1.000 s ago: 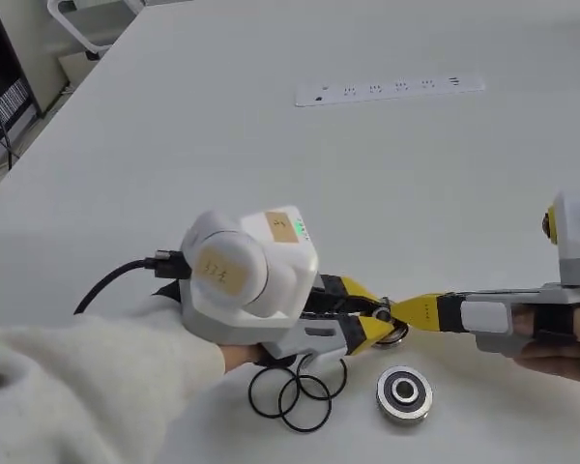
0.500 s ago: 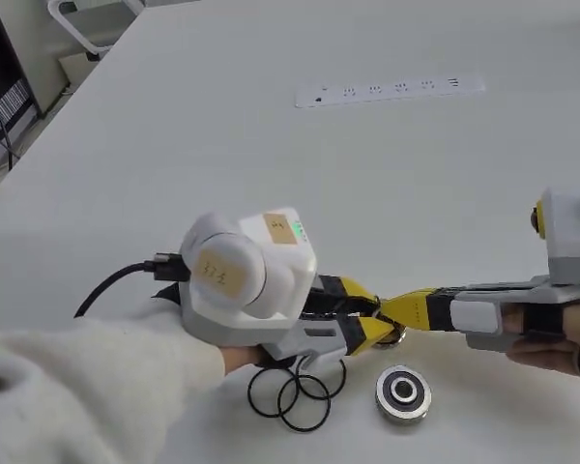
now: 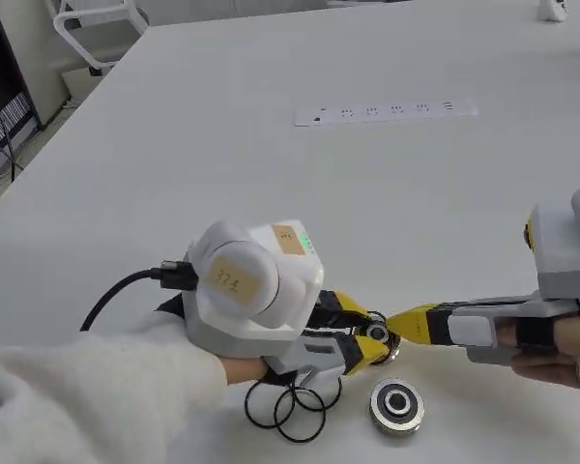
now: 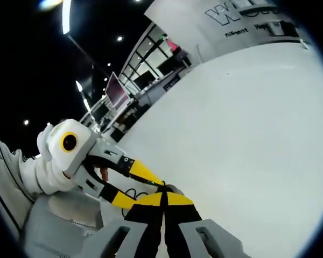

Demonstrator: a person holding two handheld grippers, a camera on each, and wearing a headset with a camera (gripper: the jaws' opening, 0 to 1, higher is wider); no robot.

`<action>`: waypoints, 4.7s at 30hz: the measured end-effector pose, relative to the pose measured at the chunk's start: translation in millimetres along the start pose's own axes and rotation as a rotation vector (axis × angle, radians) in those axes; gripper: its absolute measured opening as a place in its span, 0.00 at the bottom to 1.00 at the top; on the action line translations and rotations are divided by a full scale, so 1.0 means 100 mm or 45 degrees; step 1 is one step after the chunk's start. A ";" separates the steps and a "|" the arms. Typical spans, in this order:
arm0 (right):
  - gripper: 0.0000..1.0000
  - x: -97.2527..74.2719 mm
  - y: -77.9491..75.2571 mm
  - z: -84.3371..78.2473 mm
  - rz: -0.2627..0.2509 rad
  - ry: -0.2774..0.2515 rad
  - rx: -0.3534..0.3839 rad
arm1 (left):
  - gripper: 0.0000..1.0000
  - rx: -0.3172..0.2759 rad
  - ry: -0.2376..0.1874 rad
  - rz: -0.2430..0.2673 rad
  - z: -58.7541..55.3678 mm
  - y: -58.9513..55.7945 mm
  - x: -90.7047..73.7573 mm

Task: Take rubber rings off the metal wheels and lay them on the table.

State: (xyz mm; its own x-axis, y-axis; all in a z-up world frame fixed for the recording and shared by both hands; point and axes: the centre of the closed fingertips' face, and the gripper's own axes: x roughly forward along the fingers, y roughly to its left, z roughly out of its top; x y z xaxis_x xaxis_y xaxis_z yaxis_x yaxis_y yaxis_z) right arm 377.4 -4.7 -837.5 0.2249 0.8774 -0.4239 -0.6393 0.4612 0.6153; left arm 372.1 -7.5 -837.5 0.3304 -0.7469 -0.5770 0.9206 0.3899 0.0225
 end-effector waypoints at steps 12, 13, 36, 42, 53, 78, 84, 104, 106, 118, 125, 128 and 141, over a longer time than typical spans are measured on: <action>0.00 -0.13 0.10 0.06 -0.049 0.002 -0.043 | 0.34 0.006 -0.082 0.001 0.27 0.00 -0.27; 0.00 -0.15 0.11 0.08 -0.054 -0.003 -0.049 | 0.35 0.012 -0.082 0.002 0.27 -0.01 -0.29; 0.00 -0.35 0.32 0.31 -0.072 -0.069 -0.122 | 0.75 0.081 -0.217 0.039 0.63 -0.06 -1.25; 0.00 -0.34 0.44 0.39 -0.044 -0.073 -0.150 | 0.84 0.072 -0.221 0.068 0.56 -0.07 -1.43; 0.00 -0.21 0.69 0.47 0.016 -0.028 -0.273 | 1.00 -0.061 -0.290 0.158 0.29 -0.09 -1.79; 0.00 0.28 0.94 0.30 0.161 0.106 -0.263 | 1.00 -0.217 -0.286 0.385 -0.22 -0.20 -2.27; 0.00 0.39 0.83 0.14 0.167 0.171 -0.197 | 1.00 -0.234 -0.303 0.387 -0.24 -0.20 -2.24; 0.00 0.59 0.52 -0.28 0.034 0.367 -0.205 | 1.00 -0.318 -0.314 0.420 -0.33 -0.22 -2.25; 0.00 0.61 0.49 -0.29 0.018 0.371 -0.214 | 1.00 -0.325 -0.307 0.424 -0.35 -0.23 -2.24; 0.00 0.64 0.48 -0.31 -0.003 0.389 -0.302 | 1.00 -0.346 -0.316 0.460 -0.38 -0.18 -2.30; 0.06 0.62 0.45 -0.31 -0.032 0.406 -0.387 | 1.00 -0.342 -0.316 0.457 -0.38 -0.19 -2.30; 0.06 0.59 0.46 -0.27 -0.031 0.393 -0.387 | 1.00 -0.341 -0.319 0.455 -0.37 -0.19 -2.30; 0.10 0.34 0.60 -0.06 -0.024 0.297 -0.447 | 1.00 -0.338 -0.317 0.436 -0.36 -0.22 -2.27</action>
State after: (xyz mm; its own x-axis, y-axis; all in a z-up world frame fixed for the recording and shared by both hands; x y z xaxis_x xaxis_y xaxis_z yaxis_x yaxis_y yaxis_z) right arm 342.2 52.2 -819.2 0.0922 0.7969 -0.5970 -0.8575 0.3683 0.3592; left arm 269.1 172.4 -736.4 0.6738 -0.6456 -0.3593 0.6768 0.7345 -0.0506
